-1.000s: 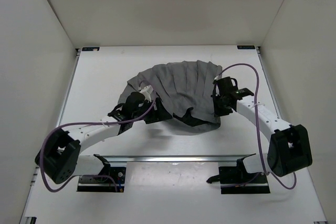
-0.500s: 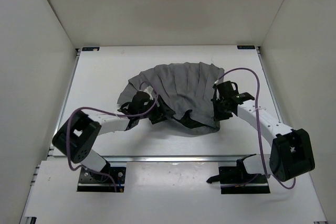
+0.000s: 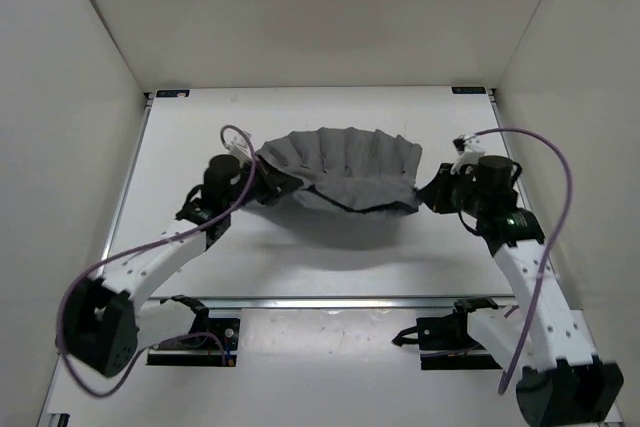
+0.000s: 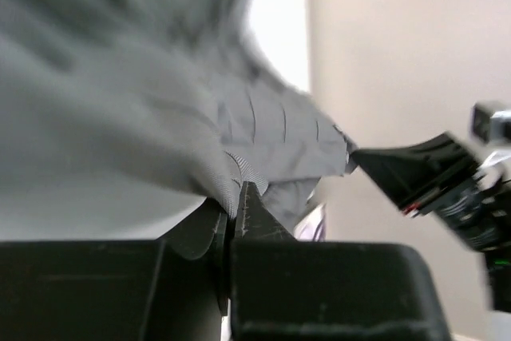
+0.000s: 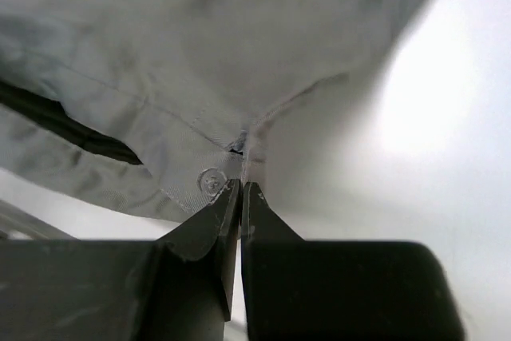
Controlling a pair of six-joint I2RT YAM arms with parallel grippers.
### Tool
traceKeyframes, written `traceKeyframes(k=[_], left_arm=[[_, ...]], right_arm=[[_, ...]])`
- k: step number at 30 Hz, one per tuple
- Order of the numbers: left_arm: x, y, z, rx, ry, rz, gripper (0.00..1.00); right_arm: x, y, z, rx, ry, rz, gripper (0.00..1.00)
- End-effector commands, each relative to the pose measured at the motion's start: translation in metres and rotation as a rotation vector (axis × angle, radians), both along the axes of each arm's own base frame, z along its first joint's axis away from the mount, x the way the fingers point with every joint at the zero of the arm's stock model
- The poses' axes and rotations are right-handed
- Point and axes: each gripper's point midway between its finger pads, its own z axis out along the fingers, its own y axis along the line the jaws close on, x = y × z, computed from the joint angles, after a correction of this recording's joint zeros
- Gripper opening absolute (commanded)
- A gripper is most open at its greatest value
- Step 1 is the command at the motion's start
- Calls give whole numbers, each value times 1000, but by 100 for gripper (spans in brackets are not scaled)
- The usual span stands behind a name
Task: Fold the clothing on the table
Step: Flatten the skirt out
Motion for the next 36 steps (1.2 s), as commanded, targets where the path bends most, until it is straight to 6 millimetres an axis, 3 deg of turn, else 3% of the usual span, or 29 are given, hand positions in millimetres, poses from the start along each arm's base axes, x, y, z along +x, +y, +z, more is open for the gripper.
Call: traceKeyframes(k=[1, 2, 4, 5, 7, 10, 13, 14, 15, 17, 18, 19, 20, 22, 23, 24, 26, 28, 29, 30, 33, 35, 36], left_arm=[[-3, 22, 94, -2, -245, 20, 0], [-3, 31, 96, 5, -236, 41, 0], [-16, 42, 134, -14, -304, 30, 0], [-19, 47, 141, -14, -317, 38, 0], [-25, 59, 161, -15, -353, 52, 0], [-21, 75, 164, 6, -354, 78, 0], [5, 89, 155, 56, -337, 92, 0], [18, 86, 152, 68, -326, 67, 0], [33, 83, 153, 75, -329, 41, 0], [59, 79, 167, 96, -357, 28, 0], [78, 77, 177, 113, -375, 30, 0], [97, 76, 201, 116, -415, 33, 0], [104, 75, 210, 134, -432, 21, 0], [121, 75, 258, 152, -513, 0, 0], [123, 76, 286, 158, -580, 5, 0], [122, 77, 291, 163, -582, 7, 0], [116, 80, 308, 175, -635, 17, 0], [107, 82, 301, 178, -650, 35, 0], [106, 84, 276, 184, -603, 43, 0], [106, 81, 269, 177, -610, 42, 0], [104, 75, 188, 181, -460, 10, 0], [98, 73, 119, 184, -338, 19, 0], [87, 72, 79, 179, -250, 16, 0]], right_arm=[[-6, 33, 113, 236, -381, 177, 0], [-14, 39, 130, 267, -424, 219, 0], [-26, 47, 167, 313, -494, 274, 0], [-31, 49, 170, 326, -488, 294, 0], [-40, 54, 197, 365, -515, 323, 0], [-42, 63, 208, 425, -508, 378, 0], [-14, 71, 199, 454, -436, 409, 0], [-5, 72, 202, 454, -437, 409, 0], [11, 75, 197, 455, -414, 410, 0], [45, 76, 207, 413, -445, 388, 0], [49, 77, 234, 379, -520, 407, 0], [64, 76, 230, 364, -489, 386, 0], [72, 78, 254, 343, -546, 394, 0], [73, 71, 303, 308, -644, 396, 0], [74, 68, 306, 299, -635, 386, 0], [68, 67, 323, 278, -680, 390, 0], [67, 54, 325, 268, -682, 342, 0], [75, 40, 293, 312, -605, 317, 0], [76, 36, 283, 346, -577, 325, 0], [81, 33, 253, 378, -496, 334, 0], [93, 39, 185, 458, -307, 324, 0], [93, 51, 129, 517, -178, 307, 0], [95, 54, 119, 528, -172, 298, 0]])
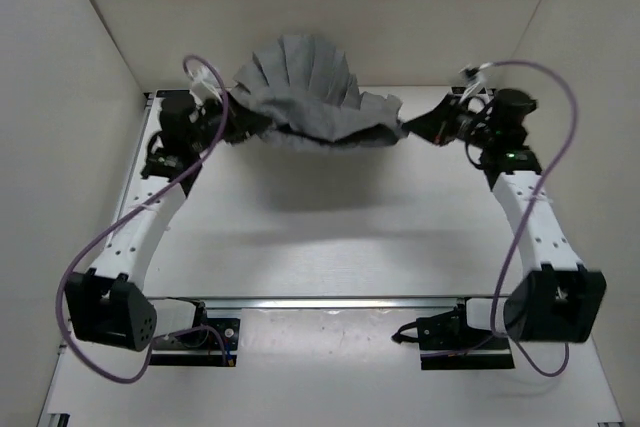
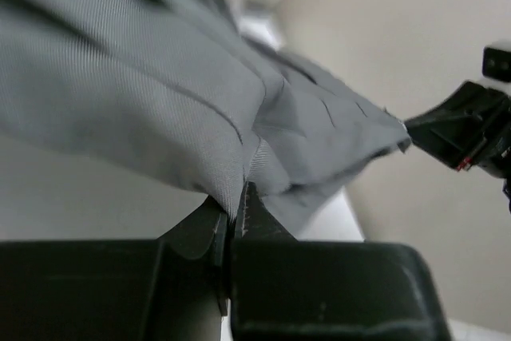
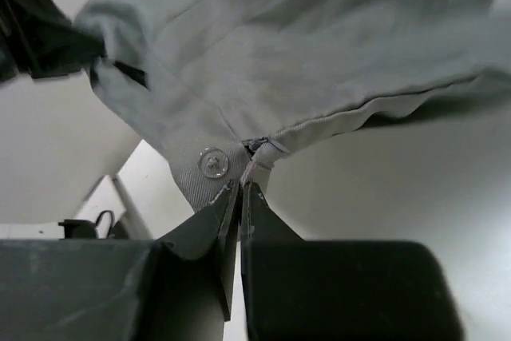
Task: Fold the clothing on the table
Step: Flatten the skirt out
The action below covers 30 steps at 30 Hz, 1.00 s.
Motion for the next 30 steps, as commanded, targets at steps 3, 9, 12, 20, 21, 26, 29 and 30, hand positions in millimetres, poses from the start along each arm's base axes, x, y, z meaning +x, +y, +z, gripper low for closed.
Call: traceKeyframes(k=[3, 9, 12, 20, 21, 26, 29, 30], left_arm=[[-21, 2, -188, 16, 381, 56, 0], [-111, 5, -287, 42, 622, -38, 77], [-119, 13, -273, 30, 555, -1, 85], [-143, 27, -278, 61, 583, 64, 78], [-149, 27, -282, 59, 604, 60, 79], [-161, 25, -286, 60, 596, 61, 82], [-163, 31, -297, 68, 607, 100, 79], [-164, 33, -304, 85, 618, 117, 79]], right_arm=[[-7, 23, -135, 56, 360, 5, 0], [-75, 10, -245, -135, 609, -156, 27], [-85, -2, -256, -215, 583, -206, 36], [-103, 16, -262, -370, 590, -132, 37], [-111, 23, -270, -413, 604, -105, 37], [-125, 32, -292, -616, 606, -107, 38], [-130, 36, -305, -659, 609, -91, 36], [-133, 39, -307, -674, 610, -80, 33]])
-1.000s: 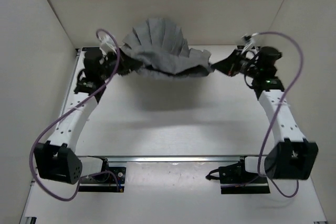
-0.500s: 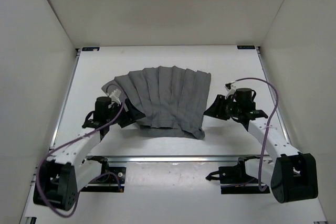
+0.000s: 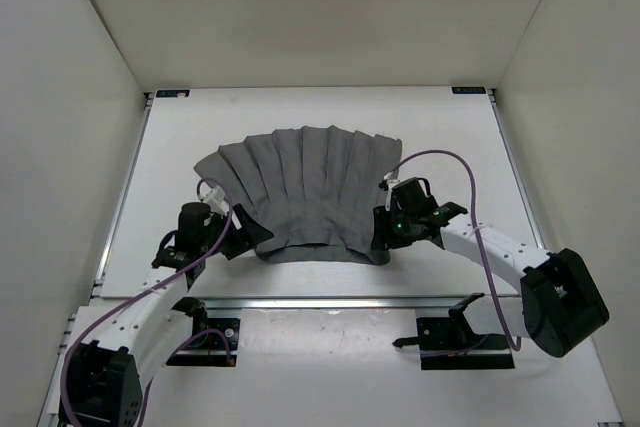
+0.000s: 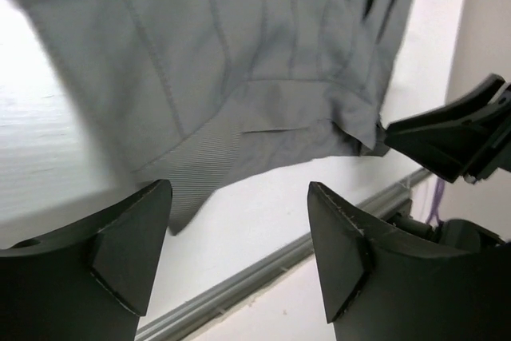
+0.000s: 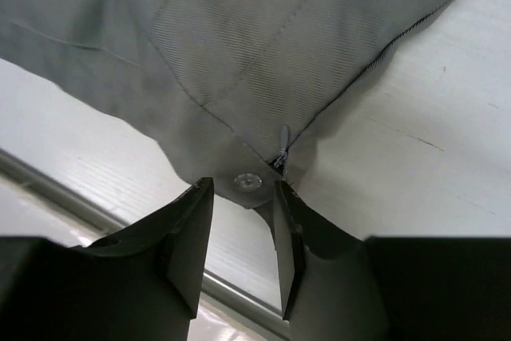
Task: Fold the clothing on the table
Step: Flatten the skirt out
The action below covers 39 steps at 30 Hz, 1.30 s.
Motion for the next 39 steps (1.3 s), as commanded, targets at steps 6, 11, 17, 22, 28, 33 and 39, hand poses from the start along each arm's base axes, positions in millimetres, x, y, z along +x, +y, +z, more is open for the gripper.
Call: traceKeyframes(k=[6, 11, 17, 22, 28, 33, 39], left_arm=[[-2, 5, -33, 46, 30, 85, 77], [-5, 8, -50, 110, 77, 80, 72], [-9, 16, -63, 150, 95, 87, 41], [-16, 20, -73, 180, 132, 77, 0], [-17, 27, -77, 224, 137, 77, 0], [-15, 33, -73, 223, 125, 100, 0], [-20, 31, -75, 223, 137, 79, 0]], right_arm=[[-1, -8, -16, -142, -13, 1, 36], [-4, -22, -25, -190, 16, -38, 41], [-11, -27, -36, -215, 46, -34, 41], [-17, -30, -47, -248, 90, -19, 0], [-4, -38, -20, -249, 15, -46, 0], [0, -51, -9, -273, -3, -62, 0], [-12, -55, -14, -297, 51, -4, 0]])
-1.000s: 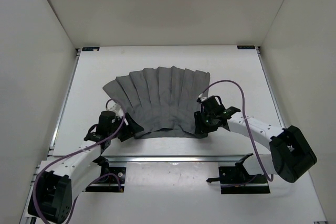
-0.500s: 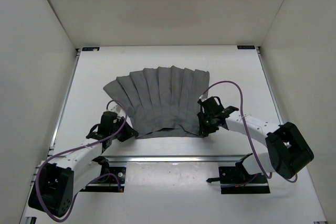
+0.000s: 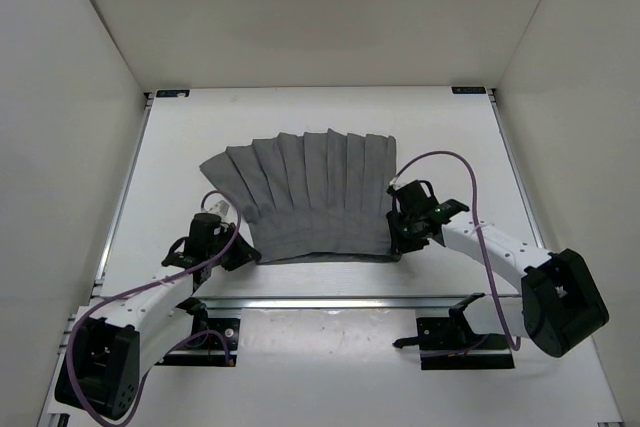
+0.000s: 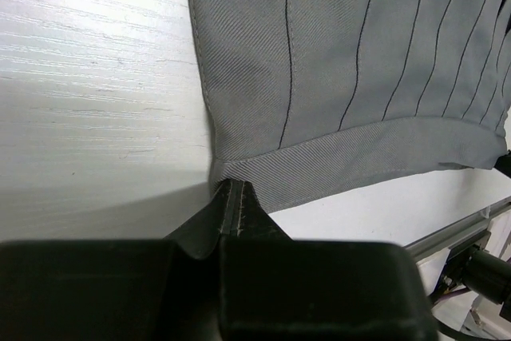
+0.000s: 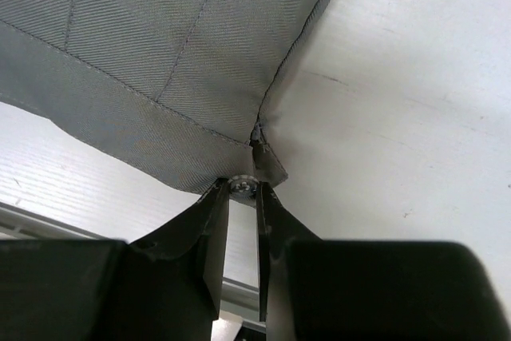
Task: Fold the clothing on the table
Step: Flatten the skirt out, then fold the skirt
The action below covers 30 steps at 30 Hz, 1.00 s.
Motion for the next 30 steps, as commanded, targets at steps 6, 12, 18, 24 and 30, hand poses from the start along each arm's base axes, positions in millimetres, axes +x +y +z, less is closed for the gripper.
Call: traceKeyframes(k=[6, 12, 18, 24, 30], left_arm=[[-4, 8, -6, 45, 19, 6, 0], [-4, 6, -4, 34, 9, 3, 0], [-6, 5, -4, 23, 12, 1, 0], [-8, 6, -3, 19, -2, -1, 0], [-8, 6, -2, 15, -10, 3, 0]], right_arm=[[3, -2, 17, 26, -17, 9, 28], [14, -9, 30, 212, -70, -135, 49], [-5, 8, 4, 283, 45, -134, 54], [-15, 25, -8, 382, 100, -141, 54], [-19, 32, -13, 450, 118, -135, 34]])
